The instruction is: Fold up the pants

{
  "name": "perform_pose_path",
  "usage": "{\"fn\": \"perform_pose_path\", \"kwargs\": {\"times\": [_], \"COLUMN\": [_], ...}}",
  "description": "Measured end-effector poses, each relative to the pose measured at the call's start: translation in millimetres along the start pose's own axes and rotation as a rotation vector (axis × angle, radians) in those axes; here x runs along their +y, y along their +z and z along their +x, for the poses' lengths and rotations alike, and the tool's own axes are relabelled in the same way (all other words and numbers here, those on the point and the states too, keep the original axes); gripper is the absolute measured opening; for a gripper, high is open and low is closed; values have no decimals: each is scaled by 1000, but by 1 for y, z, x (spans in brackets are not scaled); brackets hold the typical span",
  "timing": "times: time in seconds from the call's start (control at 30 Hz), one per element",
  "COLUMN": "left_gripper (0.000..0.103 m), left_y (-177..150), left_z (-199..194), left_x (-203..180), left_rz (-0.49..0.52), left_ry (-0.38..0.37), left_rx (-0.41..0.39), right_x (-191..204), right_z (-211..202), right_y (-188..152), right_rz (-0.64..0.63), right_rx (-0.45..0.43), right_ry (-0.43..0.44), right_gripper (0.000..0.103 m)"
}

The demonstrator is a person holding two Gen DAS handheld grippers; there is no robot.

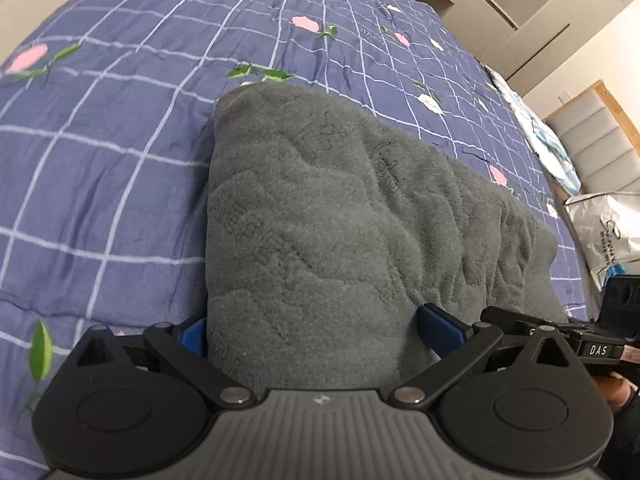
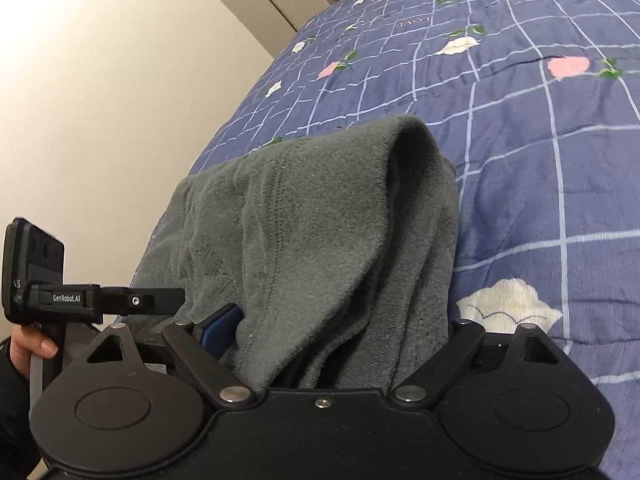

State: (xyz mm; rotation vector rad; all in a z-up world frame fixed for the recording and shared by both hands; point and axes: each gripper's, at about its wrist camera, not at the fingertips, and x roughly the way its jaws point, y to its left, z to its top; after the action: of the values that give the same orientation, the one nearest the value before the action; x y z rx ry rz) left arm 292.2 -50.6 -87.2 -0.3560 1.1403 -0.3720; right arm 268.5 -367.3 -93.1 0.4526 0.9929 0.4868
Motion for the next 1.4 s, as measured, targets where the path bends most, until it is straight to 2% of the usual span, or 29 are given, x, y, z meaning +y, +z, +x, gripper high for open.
{"fn": "perform_pose_path", "kwargs": {"times": [0.2, 0.3, 0.53, 0.63, 0.83, 1.03, 1.27, 1.4], "left_gripper": [101, 95, 75, 71, 68, 68, 68, 68], "left_y": [2, 1, -1, -3, -10, -14, -14, -18], "left_z": [0, -5, -26, -39, -70, -113, -152, -155], "left_x": [0, -3, -12, -15, -14, 10, 46, 69], "left_rz": [3, 4, 23, 25, 25, 3, -26, -58], "left_ry": [1, 13, 32, 32, 66, 112, 180, 193], "left_rx": [8, 2, -11, -20, -47, -94, -140, -139], "right_x": [-6, -2, 19, 31, 64, 102, 145, 158], "right_z": [0, -6, -25, -35, -47, -37, -6, 14], "right_y": [-2, -6, -13, -16, -20, -27, -34, -38], "right_rz": [30, 15, 11, 9, -16, -32, -19, -11], "right_rx": [-12, -28, -76, -102, -111, -99, -84, -67], "right_ry": [13, -6, -19, -14, 26, 87, 158, 172], "right_gripper": [93, 86, 61, 57, 56, 56, 56, 56]}}
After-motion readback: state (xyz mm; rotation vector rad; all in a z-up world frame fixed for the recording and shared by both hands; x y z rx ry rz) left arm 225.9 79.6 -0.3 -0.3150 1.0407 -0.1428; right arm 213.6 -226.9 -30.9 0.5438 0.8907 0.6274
